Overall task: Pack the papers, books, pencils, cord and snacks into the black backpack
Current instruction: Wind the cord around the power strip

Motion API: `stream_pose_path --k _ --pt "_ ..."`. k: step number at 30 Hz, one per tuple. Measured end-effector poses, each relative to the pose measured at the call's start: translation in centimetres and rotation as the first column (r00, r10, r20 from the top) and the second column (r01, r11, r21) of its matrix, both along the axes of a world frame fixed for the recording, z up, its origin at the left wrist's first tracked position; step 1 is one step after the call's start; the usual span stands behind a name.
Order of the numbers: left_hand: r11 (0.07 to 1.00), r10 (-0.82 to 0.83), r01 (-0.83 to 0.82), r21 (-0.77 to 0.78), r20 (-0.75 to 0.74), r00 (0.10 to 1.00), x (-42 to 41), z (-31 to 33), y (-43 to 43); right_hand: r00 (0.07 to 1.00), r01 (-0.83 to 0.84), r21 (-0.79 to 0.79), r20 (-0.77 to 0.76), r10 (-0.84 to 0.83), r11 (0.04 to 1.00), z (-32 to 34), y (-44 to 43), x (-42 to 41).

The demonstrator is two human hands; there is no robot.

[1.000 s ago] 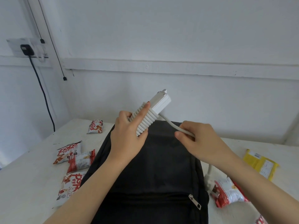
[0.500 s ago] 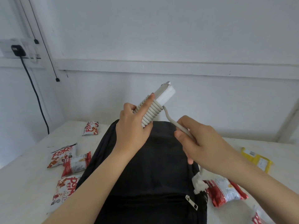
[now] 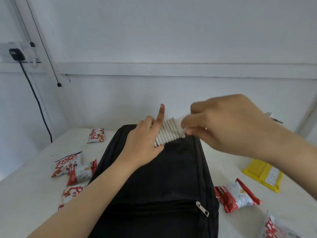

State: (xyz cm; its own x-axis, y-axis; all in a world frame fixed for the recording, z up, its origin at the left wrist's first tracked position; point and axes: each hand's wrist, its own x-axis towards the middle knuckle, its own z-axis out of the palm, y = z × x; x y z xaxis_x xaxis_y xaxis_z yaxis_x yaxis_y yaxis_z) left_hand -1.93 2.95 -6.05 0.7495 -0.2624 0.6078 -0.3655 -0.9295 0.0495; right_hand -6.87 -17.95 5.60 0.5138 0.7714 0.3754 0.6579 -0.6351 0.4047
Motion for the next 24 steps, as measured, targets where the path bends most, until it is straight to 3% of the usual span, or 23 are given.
stream_pose_path --k 4,7,10,12,17,22,24 --pt "0.978 -0.203 0.202 -0.054 -0.022 0.979 -1.6 0.6 -1.0 0.993 -0.03 0.129 -0.105 0.044 0.991 3.0 0.3 1.0" --pt "0.944 -0.317 0.323 -0.063 0.094 0.944 -2.4 0.4 -1.4 0.97 -0.026 0.331 -0.221 0.105 0.943 4.5 -0.2 3.2" --pt "0.927 -0.351 0.371 -0.051 0.222 0.91 -3.1 0.1 -1.3 0.801 0.02 0.53 -0.516 0.304 0.848 5.0 -1.1 5.1" --pt "0.92 -0.359 0.388 -0.05 0.286 0.889 -3.4 0.1 -1.2 0.683 0.035 0.585 -0.605 0.408 0.81 4.4 -1.7 5.9" --pt "0.881 -0.329 0.398 -0.257 0.271 0.904 -4.1 0.3 -1.6 0.568 0.148 0.693 -0.644 0.513 0.706 1.0 -2.6 6.8" --pt "0.865 -0.228 0.274 -0.421 0.156 0.961 -3.8 0.2 -1.8 0.593 0.287 0.803 -0.578 0.561 0.522 -3.5 -2.9 6.7" --pt "0.857 -0.214 0.244 -0.454 0.117 0.97 -4.0 -0.1 -2.1 0.558 0.345 0.805 -0.589 0.585 0.483 -5.0 -3.0 6.3"
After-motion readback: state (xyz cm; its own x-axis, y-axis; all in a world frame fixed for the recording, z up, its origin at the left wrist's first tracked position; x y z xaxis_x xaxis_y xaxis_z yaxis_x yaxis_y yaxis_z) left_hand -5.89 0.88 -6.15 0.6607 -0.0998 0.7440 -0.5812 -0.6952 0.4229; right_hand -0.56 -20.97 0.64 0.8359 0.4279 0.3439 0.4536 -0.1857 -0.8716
